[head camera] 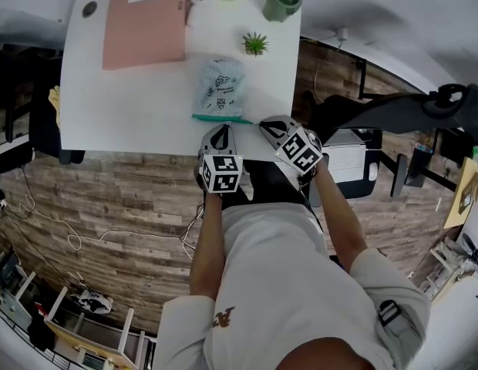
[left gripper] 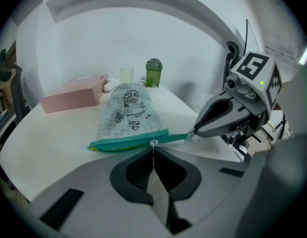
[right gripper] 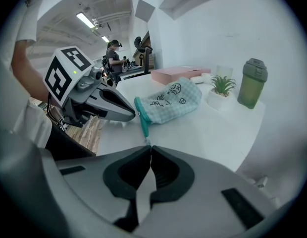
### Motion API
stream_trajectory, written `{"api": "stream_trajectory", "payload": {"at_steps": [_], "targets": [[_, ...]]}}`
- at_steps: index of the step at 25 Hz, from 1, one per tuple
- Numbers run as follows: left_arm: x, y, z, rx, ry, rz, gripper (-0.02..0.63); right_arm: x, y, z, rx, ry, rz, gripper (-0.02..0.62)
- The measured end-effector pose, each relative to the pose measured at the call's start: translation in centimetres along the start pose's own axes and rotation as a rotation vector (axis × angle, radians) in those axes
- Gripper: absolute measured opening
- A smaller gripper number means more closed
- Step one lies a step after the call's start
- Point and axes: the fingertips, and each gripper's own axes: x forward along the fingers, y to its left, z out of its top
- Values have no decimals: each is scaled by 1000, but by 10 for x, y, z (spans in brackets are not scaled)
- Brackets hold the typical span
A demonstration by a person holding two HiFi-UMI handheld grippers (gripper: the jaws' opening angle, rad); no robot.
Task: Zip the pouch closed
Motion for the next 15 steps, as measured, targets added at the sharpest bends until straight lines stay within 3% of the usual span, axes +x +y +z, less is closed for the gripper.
{"api": "stream_trajectory", "payload": {"at_steps": [15], "targets": [[-3,21,-2,-12,12,18,0,-2,-6,-3,33,8,-37,5]]}}
